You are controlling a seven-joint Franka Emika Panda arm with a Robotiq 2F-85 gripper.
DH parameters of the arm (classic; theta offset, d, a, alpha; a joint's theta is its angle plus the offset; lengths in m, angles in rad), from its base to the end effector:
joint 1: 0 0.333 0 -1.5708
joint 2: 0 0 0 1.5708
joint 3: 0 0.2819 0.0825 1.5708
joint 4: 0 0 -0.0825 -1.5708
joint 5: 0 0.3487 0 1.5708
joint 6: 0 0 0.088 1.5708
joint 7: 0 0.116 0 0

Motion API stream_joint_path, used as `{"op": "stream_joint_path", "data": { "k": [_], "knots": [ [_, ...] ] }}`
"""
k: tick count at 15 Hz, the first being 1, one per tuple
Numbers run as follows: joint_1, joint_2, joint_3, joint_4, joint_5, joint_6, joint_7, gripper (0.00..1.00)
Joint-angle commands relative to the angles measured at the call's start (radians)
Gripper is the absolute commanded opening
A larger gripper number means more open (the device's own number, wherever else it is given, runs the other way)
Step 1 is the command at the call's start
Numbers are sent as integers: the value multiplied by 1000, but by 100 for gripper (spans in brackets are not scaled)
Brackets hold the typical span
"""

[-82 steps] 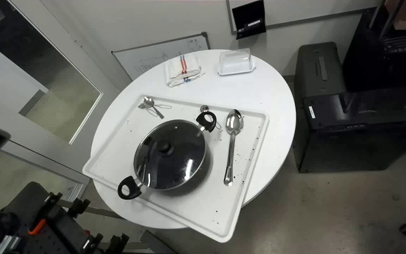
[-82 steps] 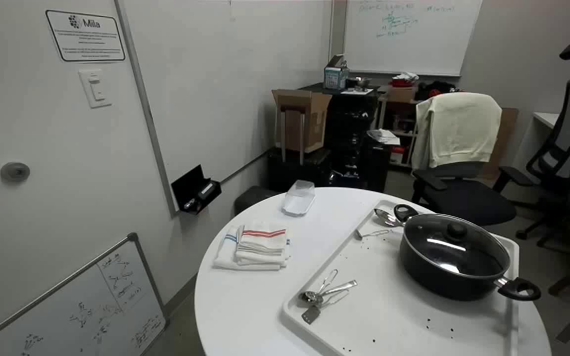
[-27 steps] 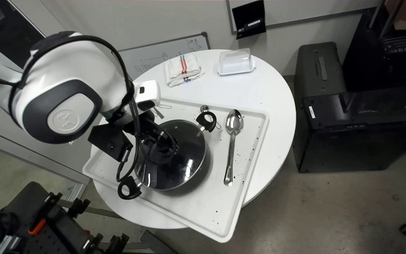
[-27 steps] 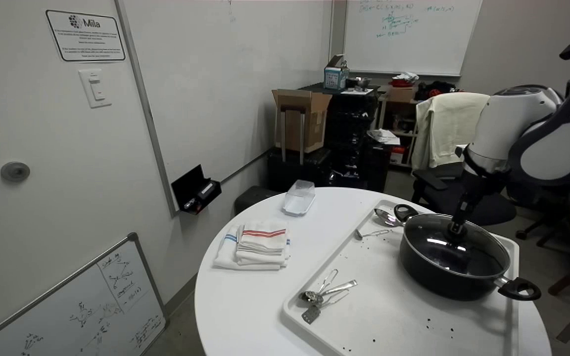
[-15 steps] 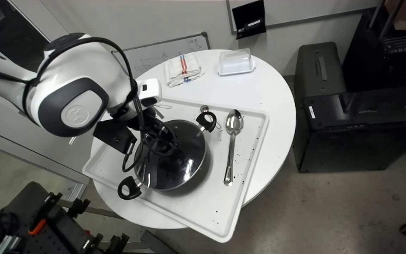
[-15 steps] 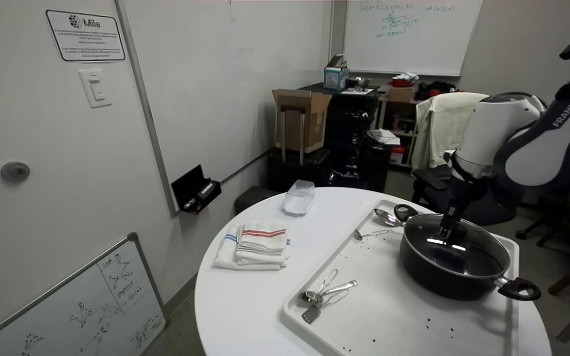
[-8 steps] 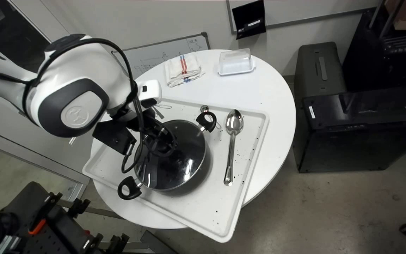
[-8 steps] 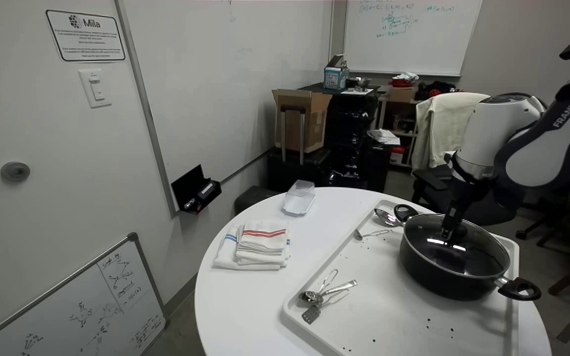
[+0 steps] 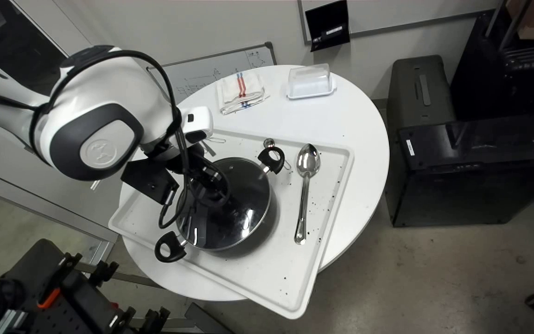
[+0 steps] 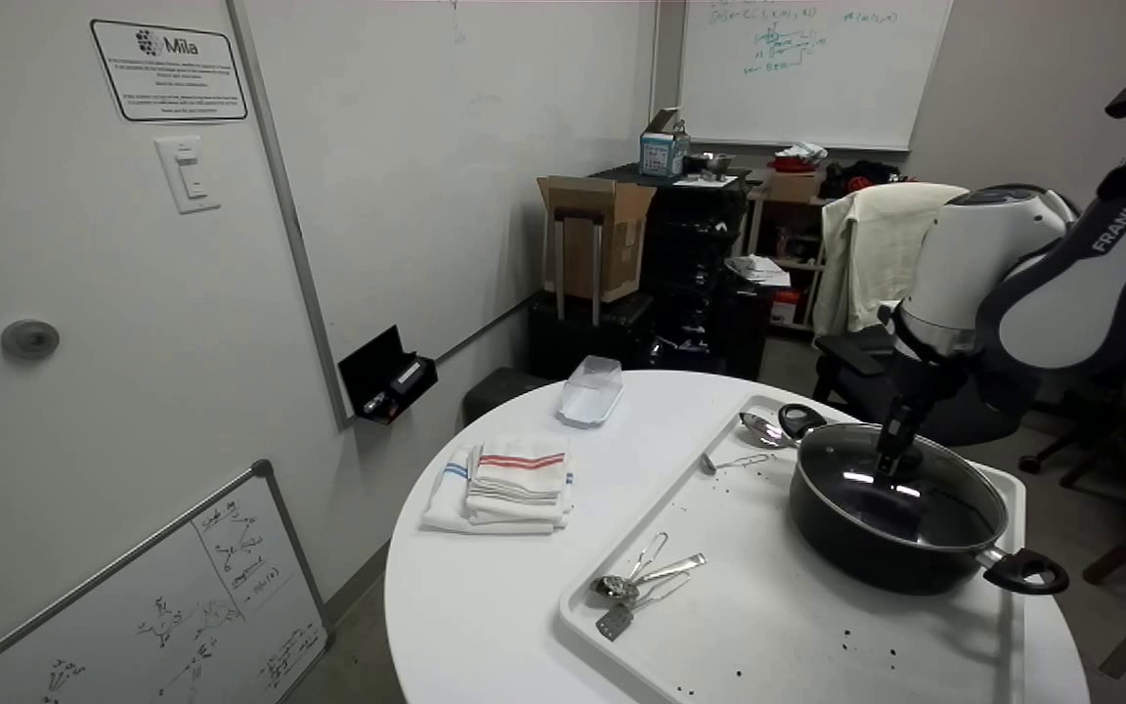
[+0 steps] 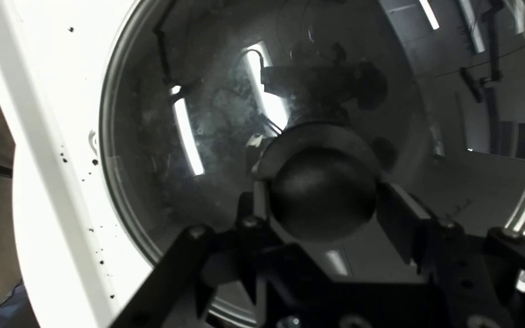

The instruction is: Remove the glass lid from the black pot and put it on the white tray

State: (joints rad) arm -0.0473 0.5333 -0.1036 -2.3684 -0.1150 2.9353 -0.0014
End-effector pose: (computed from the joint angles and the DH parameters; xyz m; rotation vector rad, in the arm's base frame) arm 0.4643 -0.0688 0.1027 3.0610 -0.0338 0.0421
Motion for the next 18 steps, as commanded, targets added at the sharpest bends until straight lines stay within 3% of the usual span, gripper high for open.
{"op": "stream_joint_path", "data": {
  "k": [1,4,18],
  "knots": [
    [18,-7,-10,5,14,-23,10,32],
    [17,-15,-10,4,13,-31,11,25],
    [8,-162,-2,-75,5,-97,-11,25]
  ]
}}
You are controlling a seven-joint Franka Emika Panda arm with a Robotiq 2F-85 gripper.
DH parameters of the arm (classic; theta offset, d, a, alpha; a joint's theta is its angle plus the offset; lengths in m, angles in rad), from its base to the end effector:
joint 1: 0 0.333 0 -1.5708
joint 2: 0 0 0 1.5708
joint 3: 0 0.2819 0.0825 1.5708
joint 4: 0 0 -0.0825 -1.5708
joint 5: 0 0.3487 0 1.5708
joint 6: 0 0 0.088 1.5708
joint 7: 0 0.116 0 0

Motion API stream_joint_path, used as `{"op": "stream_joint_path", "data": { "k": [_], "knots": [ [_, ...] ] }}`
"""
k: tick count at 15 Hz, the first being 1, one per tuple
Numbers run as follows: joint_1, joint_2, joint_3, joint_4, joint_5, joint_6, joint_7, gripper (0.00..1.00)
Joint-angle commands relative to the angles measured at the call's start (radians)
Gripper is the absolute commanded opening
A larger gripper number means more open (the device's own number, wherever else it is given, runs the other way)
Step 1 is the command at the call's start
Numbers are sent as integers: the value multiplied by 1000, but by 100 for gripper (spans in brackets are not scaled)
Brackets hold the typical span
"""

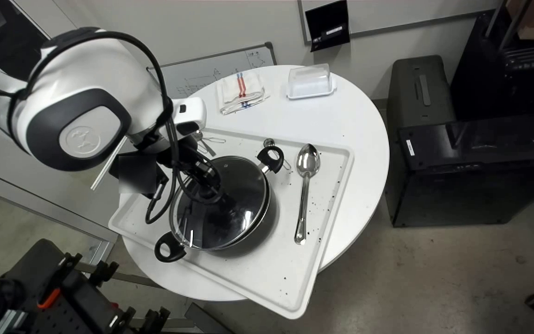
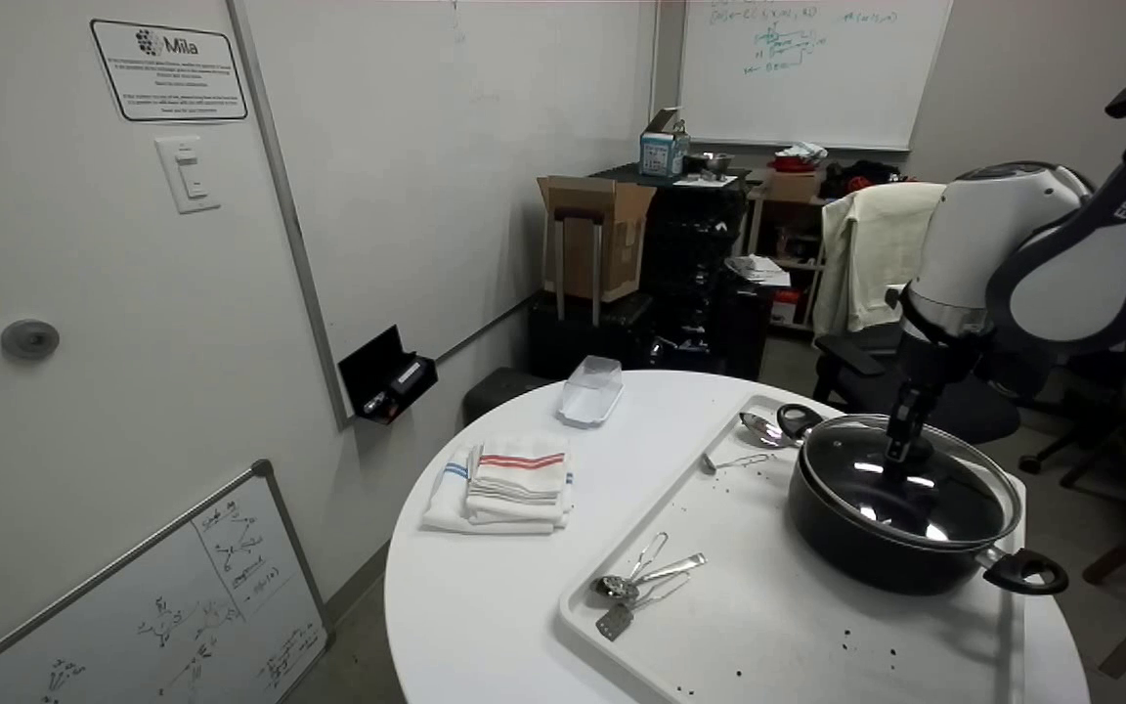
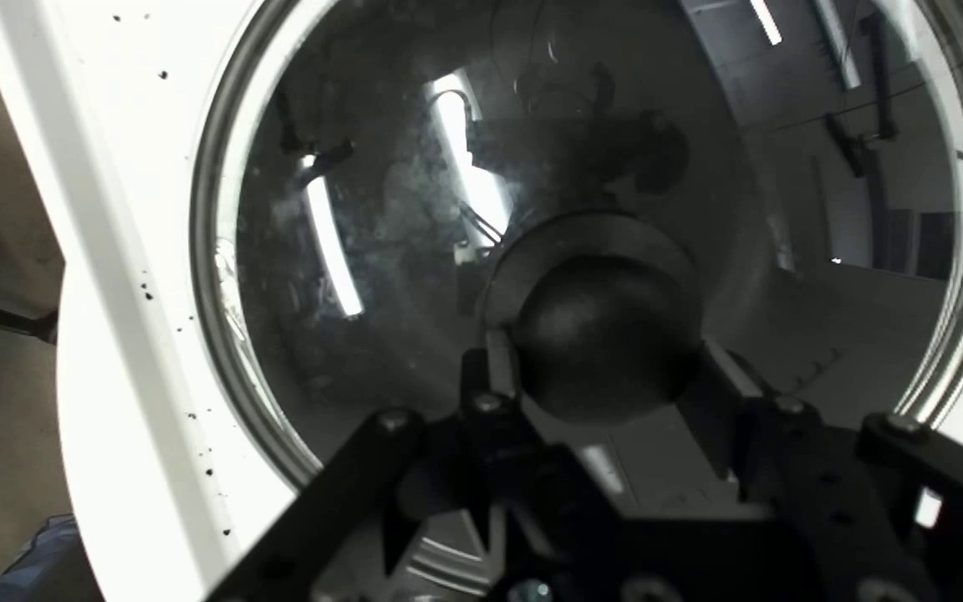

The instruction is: Remove the glass lid from the black pot and put it on the white tray

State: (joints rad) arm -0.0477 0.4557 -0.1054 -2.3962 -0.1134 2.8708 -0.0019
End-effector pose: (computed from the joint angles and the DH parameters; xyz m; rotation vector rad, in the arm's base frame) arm 0.4619 -0.0698 0.1258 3.0623 -0.0475 0.0197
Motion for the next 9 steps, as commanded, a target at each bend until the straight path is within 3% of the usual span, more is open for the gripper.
{"op": "stream_joint_path", "data": {
  "k": [1,9],
  "knots": [
    [15,-93,-2,-51,-2,-35,-7,25],
    [131,-108,-29,-50,-87,-29,46,25]
  ]
}}
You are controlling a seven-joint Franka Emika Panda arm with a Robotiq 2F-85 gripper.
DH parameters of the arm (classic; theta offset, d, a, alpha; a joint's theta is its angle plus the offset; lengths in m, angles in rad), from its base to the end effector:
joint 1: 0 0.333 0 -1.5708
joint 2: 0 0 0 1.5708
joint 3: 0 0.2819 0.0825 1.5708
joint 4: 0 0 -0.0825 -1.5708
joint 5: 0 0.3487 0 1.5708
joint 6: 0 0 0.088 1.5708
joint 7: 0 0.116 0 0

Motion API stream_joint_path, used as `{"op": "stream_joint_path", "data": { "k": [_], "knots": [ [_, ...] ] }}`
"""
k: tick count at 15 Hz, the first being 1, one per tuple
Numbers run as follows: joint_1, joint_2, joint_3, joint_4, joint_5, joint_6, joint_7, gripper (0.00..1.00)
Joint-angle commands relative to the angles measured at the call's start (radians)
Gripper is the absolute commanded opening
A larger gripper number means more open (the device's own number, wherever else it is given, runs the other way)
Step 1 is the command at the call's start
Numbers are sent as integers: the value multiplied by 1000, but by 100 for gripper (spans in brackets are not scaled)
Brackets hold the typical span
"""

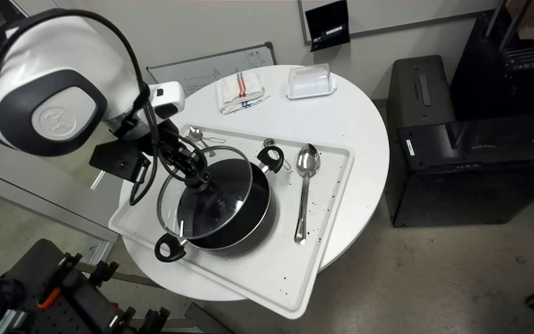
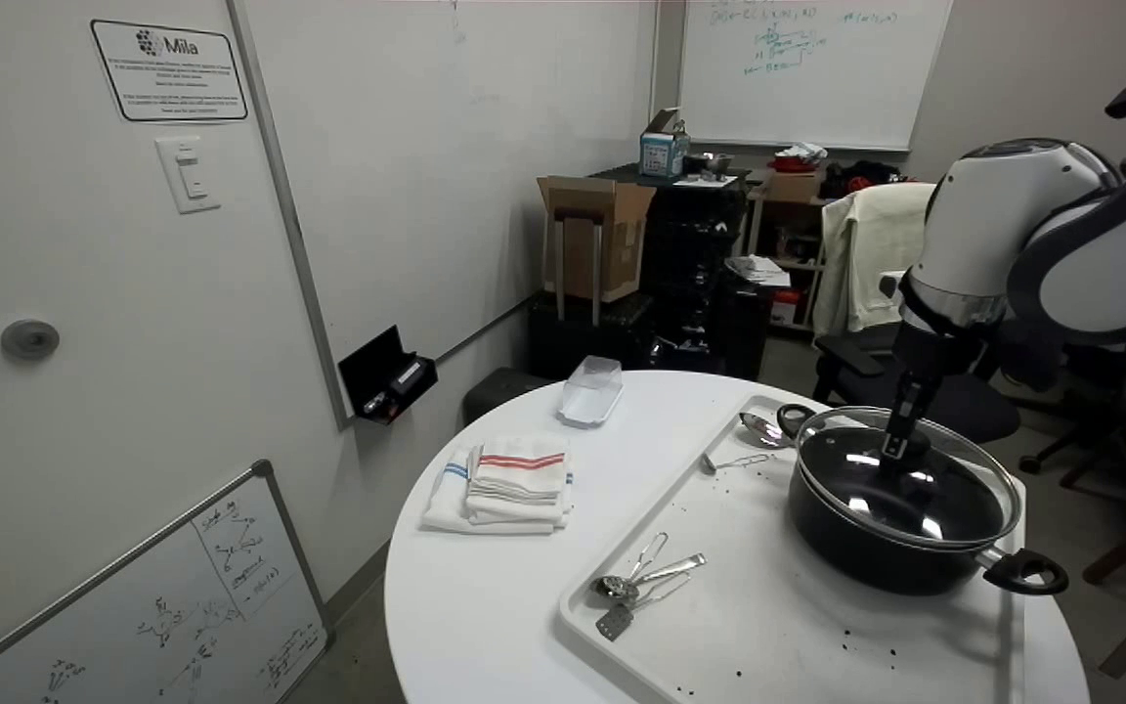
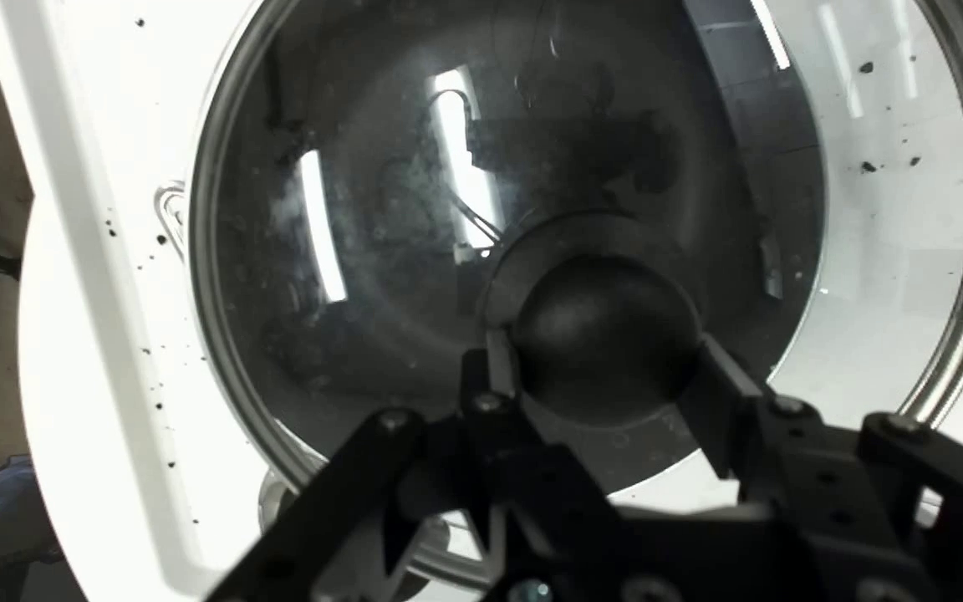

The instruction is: Remove the glass lid from the black pot and put it on the white tray

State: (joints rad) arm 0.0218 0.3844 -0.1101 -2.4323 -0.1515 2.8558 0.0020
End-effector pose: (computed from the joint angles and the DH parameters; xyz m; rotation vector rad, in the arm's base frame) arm 0.4625 -0.0371 0.1474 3.0514 0.0963 0.0530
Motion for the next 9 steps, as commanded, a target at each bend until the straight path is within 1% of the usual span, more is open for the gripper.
{"op": "stream_joint_path", "data": {
  "k": [1,9],
  "knots": [
    [83,-32,-25,-11,-62,-9,52,25],
    [266,-6,-24,18,-168,-5,154,25]
  ]
}}
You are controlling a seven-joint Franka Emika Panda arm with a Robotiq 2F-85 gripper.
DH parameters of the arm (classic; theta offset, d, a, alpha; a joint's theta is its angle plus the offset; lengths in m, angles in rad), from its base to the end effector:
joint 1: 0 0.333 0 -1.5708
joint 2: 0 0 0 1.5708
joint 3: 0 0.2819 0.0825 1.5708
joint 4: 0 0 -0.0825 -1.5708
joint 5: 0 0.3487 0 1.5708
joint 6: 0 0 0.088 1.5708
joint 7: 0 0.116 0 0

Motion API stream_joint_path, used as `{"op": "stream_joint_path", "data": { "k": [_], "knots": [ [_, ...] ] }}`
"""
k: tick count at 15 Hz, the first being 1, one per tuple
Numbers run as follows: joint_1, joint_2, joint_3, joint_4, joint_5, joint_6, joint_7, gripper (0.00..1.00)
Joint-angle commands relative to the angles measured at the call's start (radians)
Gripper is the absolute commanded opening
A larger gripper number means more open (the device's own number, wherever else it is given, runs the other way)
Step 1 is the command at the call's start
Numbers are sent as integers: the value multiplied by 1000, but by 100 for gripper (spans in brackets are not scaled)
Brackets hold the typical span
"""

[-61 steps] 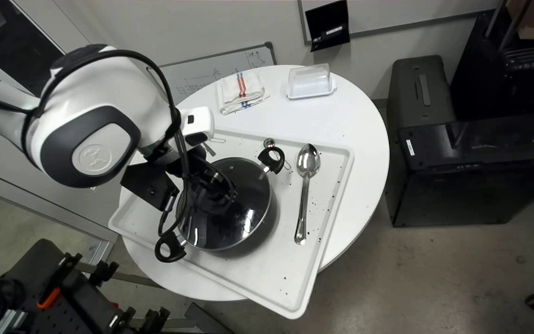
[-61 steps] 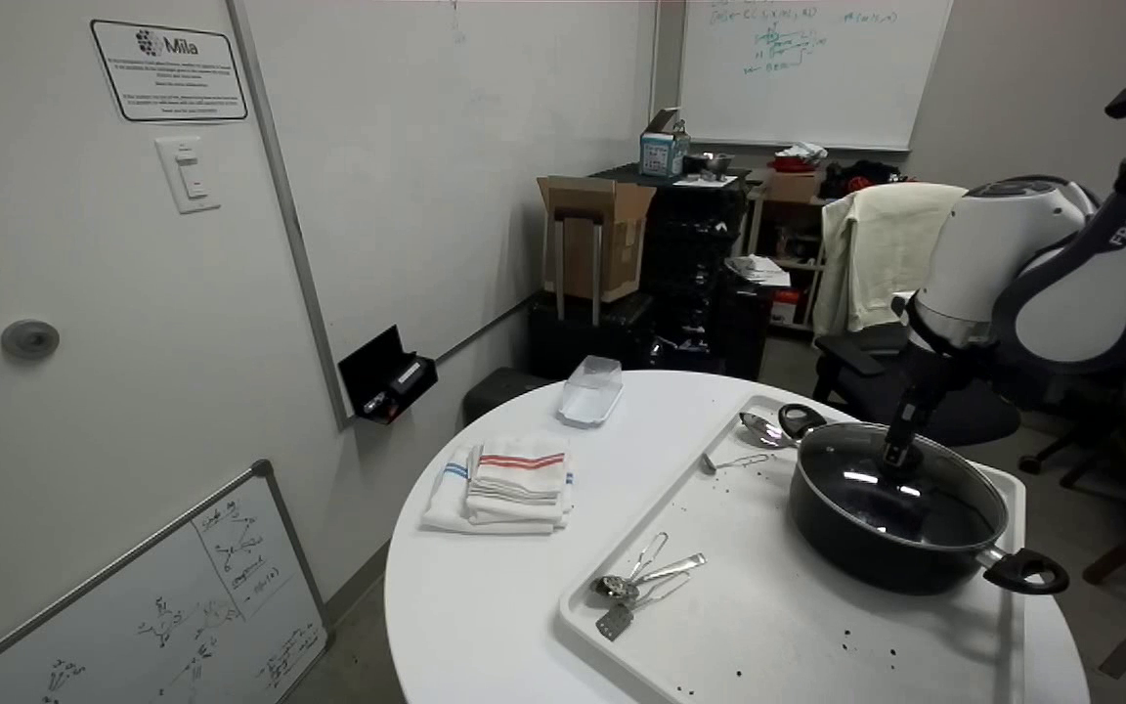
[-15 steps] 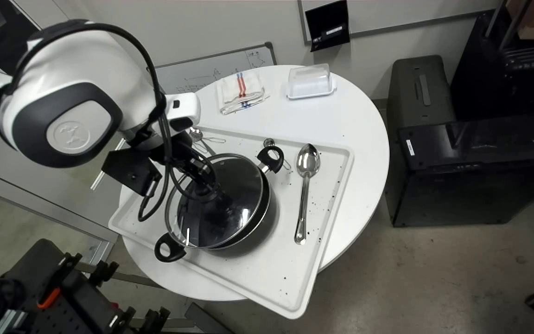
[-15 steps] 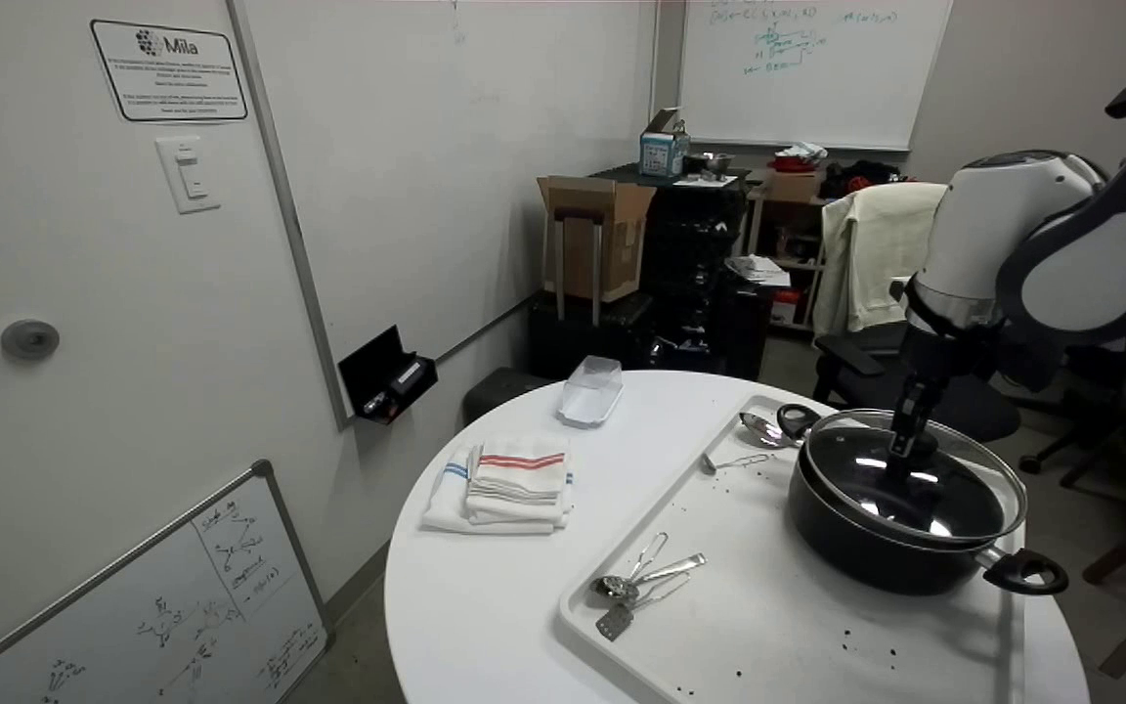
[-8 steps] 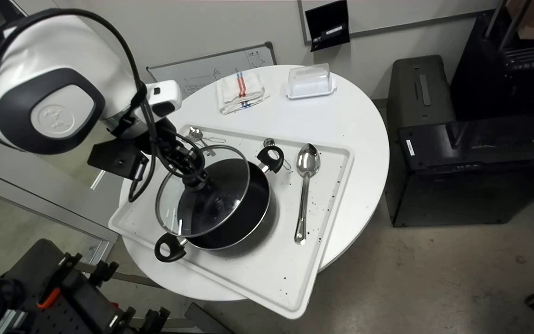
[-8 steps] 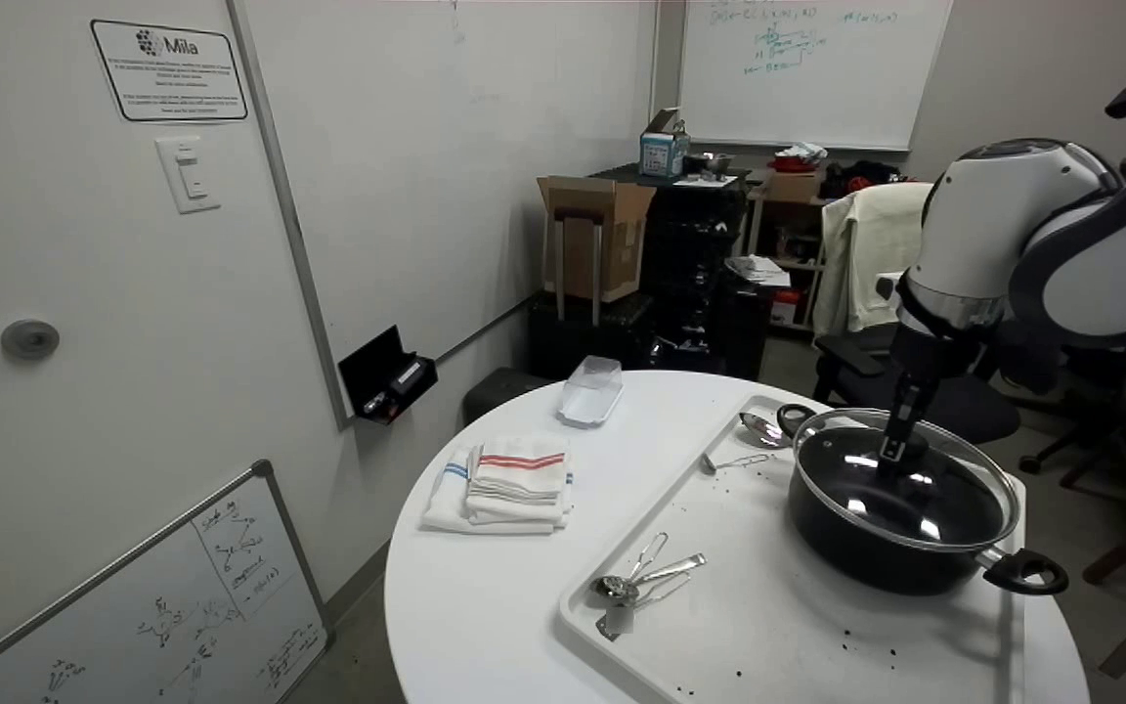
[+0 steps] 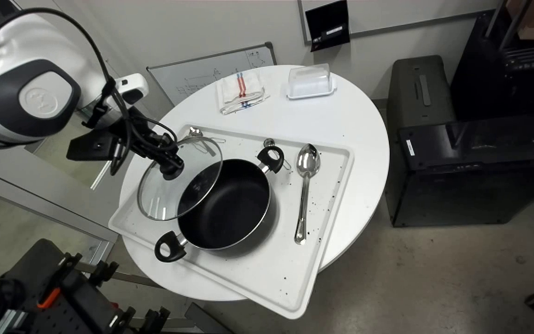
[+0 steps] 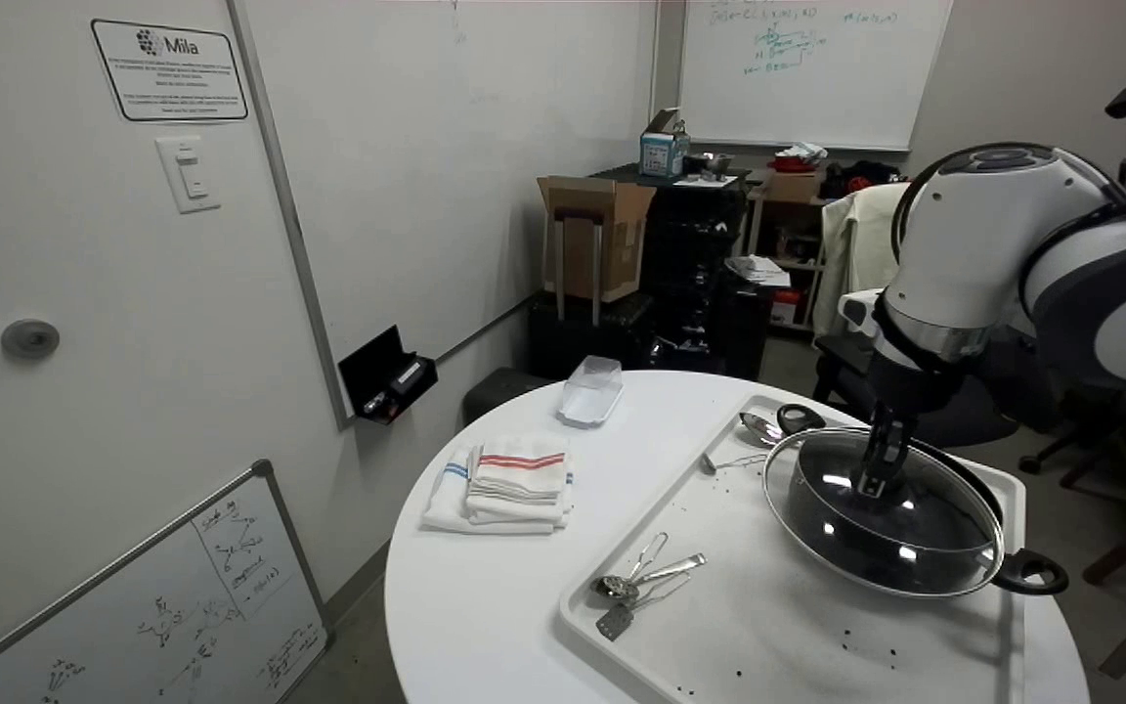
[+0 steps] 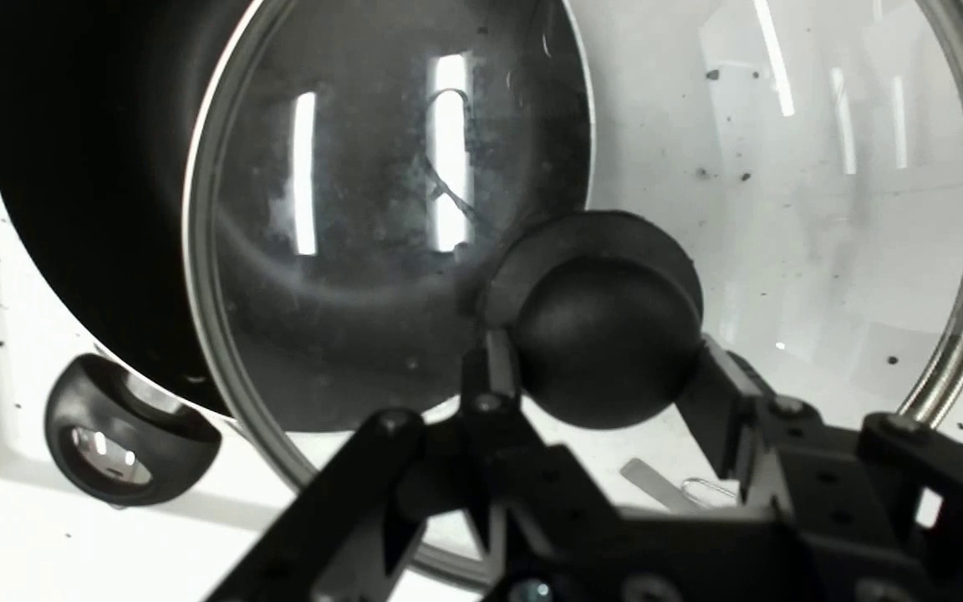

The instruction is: Remove the glass lid from the black pot and put it on the white tray

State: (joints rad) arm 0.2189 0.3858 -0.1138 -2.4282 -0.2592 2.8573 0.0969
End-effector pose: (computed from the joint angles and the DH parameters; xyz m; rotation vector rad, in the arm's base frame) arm 0.4609 0.0579 0.1475 2.9984 0.3995 0.0793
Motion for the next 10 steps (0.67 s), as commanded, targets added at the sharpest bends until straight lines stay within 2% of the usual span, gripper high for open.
{"op": "stream_joint_path", "data": {
  "k": [1,6,10],
  "knots": [
    [90,-1,-19,19,-75,-7,72,25],
    [184,38,-10,44,-130,3,119,25],
    [226,96,-2,74,-138,21,117,25]
  ]
}}
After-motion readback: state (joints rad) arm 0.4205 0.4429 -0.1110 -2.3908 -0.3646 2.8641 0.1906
